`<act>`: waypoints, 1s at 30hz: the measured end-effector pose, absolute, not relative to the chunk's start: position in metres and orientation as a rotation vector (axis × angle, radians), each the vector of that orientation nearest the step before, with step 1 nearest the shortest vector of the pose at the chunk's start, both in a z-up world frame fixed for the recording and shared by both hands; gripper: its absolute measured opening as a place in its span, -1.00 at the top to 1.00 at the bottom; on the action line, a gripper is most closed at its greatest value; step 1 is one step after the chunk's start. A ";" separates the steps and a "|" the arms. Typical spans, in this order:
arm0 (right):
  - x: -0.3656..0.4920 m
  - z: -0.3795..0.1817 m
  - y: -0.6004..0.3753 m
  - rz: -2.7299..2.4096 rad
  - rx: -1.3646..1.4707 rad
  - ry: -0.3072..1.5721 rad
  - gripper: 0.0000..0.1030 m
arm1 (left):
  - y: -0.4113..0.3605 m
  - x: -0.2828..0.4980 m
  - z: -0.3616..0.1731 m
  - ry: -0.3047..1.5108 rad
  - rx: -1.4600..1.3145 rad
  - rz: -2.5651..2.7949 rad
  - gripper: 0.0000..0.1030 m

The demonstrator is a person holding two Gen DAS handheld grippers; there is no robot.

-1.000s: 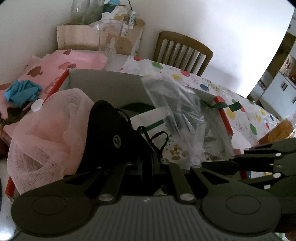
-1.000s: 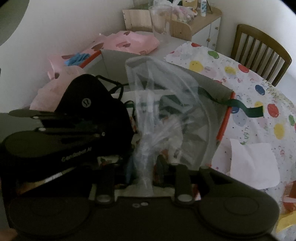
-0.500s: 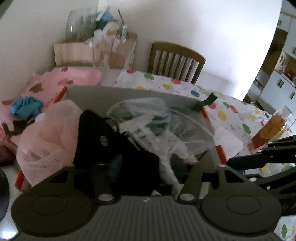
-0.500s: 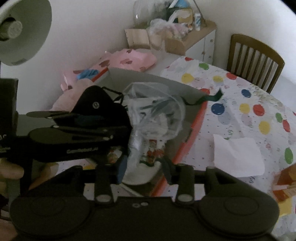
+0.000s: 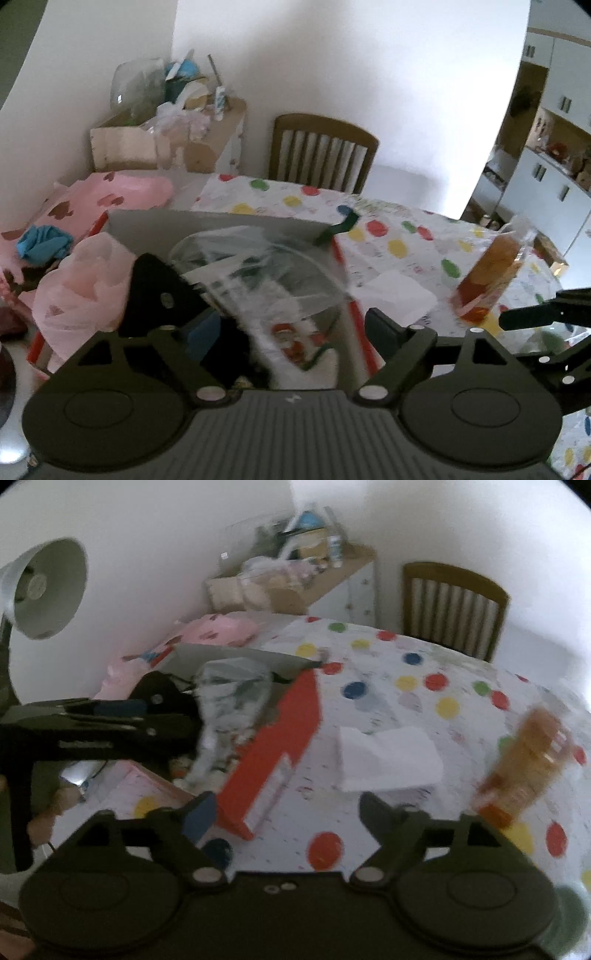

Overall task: Organize soft objects
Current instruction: 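Open both tools to release the bag and cloth inside the box, then move the left tool to the white tissue while the right tool approaches the yellow sponge cloth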

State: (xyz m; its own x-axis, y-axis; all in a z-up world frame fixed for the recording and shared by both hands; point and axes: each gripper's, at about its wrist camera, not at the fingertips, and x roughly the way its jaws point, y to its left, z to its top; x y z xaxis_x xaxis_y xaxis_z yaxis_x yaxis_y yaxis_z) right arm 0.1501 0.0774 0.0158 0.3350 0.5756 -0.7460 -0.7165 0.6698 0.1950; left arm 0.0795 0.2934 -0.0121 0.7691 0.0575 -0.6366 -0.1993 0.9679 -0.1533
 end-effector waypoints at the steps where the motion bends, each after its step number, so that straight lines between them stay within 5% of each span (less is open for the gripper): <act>1: 0.151 0.014 0.069 0.829 -0.173 0.893 -0.75 | 0.288 0.080 -0.010 0.676 -0.218 0.129 -0.71; 6: 0.160 0.002 0.030 0.733 -0.137 0.920 -0.86 | 0.260 0.090 -0.003 0.661 -0.215 0.072 -1.00; 13: 0.178 -0.012 -0.008 0.620 -0.057 0.969 -0.86 | 0.219 0.122 -0.004 0.616 -0.211 -0.100 -1.00; 21: 0.222 -0.018 -0.030 0.480 0.006 1.011 -0.83 | 0.173 0.184 -0.030 0.761 -0.072 -0.195 -1.00; 30: 0.280 -0.051 -0.022 0.342 0.028 1.170 -0.60 | 0.166 0.230 -0.068 0.831 -0.064 -0.163 -1.00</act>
State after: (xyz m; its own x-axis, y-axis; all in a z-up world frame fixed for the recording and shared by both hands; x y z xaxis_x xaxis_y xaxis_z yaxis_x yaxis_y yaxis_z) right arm 0.2803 -0.0224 -0.0511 0.3448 0.2777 -0.8967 -0.2484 0.9482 0.1982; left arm 0.2298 0.1662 -0.0676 0.6627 -0.1694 -0.7295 0.1191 0.9855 -0.1206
